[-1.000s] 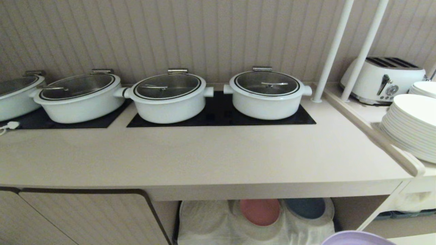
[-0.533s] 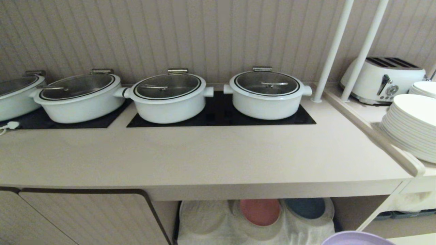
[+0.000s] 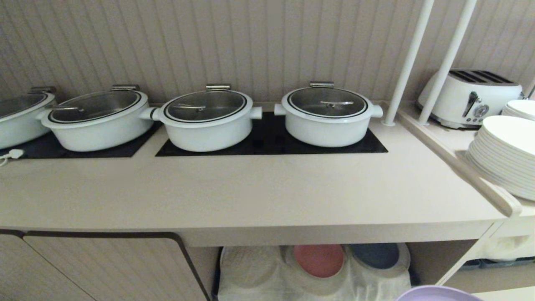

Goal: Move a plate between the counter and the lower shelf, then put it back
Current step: Put the plate in the cupboard

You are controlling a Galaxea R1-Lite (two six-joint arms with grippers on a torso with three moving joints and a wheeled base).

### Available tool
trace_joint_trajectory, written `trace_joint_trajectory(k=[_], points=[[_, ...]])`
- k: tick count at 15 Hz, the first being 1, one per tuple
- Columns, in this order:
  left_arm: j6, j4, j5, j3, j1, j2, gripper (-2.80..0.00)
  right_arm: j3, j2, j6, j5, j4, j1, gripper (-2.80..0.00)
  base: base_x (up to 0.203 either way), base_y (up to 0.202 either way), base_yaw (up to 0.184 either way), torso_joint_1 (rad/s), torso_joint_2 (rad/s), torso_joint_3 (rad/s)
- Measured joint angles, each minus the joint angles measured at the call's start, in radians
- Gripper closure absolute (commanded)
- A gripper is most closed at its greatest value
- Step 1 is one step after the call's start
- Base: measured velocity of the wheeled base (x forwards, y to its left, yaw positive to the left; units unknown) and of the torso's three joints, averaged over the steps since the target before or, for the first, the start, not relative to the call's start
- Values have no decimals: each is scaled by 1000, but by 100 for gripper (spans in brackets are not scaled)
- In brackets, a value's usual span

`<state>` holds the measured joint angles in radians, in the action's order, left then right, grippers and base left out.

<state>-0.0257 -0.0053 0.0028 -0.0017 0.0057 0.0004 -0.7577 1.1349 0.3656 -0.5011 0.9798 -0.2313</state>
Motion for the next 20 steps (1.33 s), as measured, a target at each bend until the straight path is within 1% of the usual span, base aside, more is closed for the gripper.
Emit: trace_joint_trajectory(k=[20], points=[[0, 0, 0, 0, 0, 0, 0, -1, 4, 2, 0, 3, -1, 0, 0, 0, 0, 0, 0, 0]])
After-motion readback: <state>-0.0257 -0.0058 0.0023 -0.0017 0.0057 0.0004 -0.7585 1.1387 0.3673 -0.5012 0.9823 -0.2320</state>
